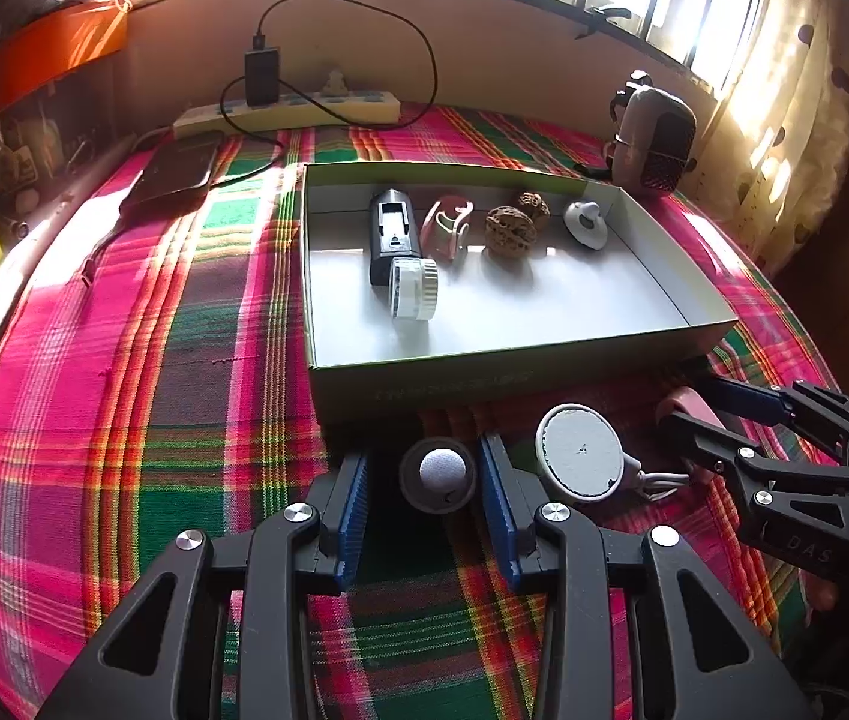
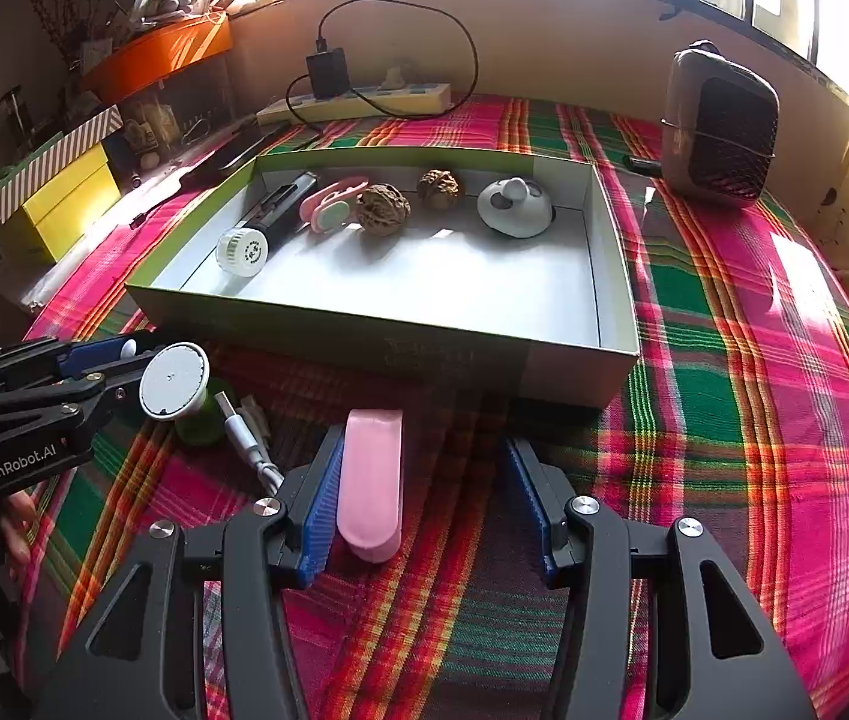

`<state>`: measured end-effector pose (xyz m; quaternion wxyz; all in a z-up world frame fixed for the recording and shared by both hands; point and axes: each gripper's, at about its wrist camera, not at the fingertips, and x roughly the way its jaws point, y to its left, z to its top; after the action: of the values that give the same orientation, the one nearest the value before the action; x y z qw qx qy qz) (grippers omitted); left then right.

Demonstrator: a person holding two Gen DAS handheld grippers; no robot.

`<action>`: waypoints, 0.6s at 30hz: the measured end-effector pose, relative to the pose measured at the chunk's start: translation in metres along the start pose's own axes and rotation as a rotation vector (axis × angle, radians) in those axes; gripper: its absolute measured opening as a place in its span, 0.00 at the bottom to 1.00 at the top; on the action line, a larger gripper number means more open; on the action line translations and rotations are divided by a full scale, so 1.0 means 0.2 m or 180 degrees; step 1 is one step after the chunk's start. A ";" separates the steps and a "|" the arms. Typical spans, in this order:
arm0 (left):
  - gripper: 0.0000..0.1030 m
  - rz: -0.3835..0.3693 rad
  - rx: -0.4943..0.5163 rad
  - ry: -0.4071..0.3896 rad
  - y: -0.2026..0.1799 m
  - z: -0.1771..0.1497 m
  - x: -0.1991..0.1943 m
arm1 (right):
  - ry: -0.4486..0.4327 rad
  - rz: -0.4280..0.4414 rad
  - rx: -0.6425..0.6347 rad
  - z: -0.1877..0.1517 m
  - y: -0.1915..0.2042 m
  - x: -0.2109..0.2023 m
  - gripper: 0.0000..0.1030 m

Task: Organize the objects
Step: 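Lift the pink case with the right tool while the left tool moves to the grey-white knob toy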

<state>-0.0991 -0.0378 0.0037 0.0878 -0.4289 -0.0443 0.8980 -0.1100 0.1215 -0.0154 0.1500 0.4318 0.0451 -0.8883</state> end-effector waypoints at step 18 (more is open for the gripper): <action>0.31 0.0056 -0.0010 -0.0013 0.01 -0.01 0.00 | -0.0010 -0.0138 0.0078 -0.02 -0.03 -0.01 0.50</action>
<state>-0.0974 -0.0397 0.0030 0.0792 -0.4276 -0.0421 0.8995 -0.1076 0.1276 -0.0156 0.1254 0.4310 0.0433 -0.8925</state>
